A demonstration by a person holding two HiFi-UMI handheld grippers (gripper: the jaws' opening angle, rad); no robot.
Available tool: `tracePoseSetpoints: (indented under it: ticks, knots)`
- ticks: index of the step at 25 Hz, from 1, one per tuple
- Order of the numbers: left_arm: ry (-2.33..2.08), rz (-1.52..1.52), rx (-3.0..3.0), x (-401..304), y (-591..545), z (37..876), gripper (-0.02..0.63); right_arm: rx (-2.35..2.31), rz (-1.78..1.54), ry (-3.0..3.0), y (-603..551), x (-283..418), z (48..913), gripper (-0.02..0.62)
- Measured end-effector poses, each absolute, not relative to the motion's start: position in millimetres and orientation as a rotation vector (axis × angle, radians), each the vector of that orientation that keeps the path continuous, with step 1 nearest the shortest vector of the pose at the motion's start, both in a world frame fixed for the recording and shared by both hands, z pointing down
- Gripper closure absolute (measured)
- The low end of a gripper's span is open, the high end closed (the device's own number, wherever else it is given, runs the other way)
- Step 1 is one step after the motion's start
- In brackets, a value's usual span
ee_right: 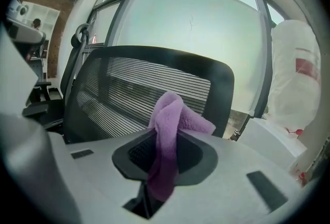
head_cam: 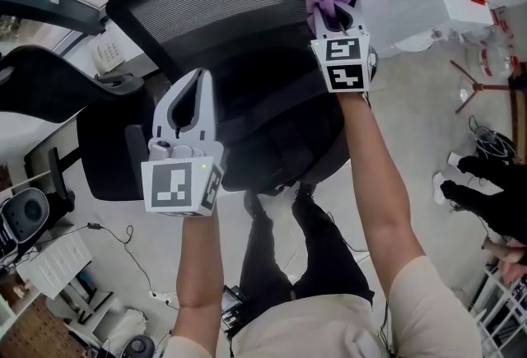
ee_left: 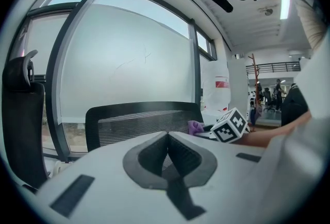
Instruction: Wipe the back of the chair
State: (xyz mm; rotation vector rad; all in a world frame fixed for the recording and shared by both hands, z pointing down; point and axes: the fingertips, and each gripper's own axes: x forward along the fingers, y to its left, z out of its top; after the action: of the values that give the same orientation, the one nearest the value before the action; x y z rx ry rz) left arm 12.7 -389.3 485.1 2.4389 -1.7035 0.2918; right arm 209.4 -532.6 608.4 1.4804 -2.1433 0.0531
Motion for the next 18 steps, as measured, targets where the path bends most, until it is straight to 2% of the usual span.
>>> tracePoseSetpoints:
  ticks: [5, 14, 18]
  knots:
    - [-1.745, 0.286, 2.416, -11, -379, 478, 0.597, 1.415, 0.065, -2.184, -528, 168, 613, 0.528]
    - [-1.870, 0.272, 2.369, -78, -345, 446, 0.597, 1.075, 0.084, -2.302, -506, 16, 624, 0.528]
    - [-1.914, 0.252, 2.364, -105, -328, 429, 0.597, 0.952, 0.126, -2.303, -505, -23, 628, 0.528]
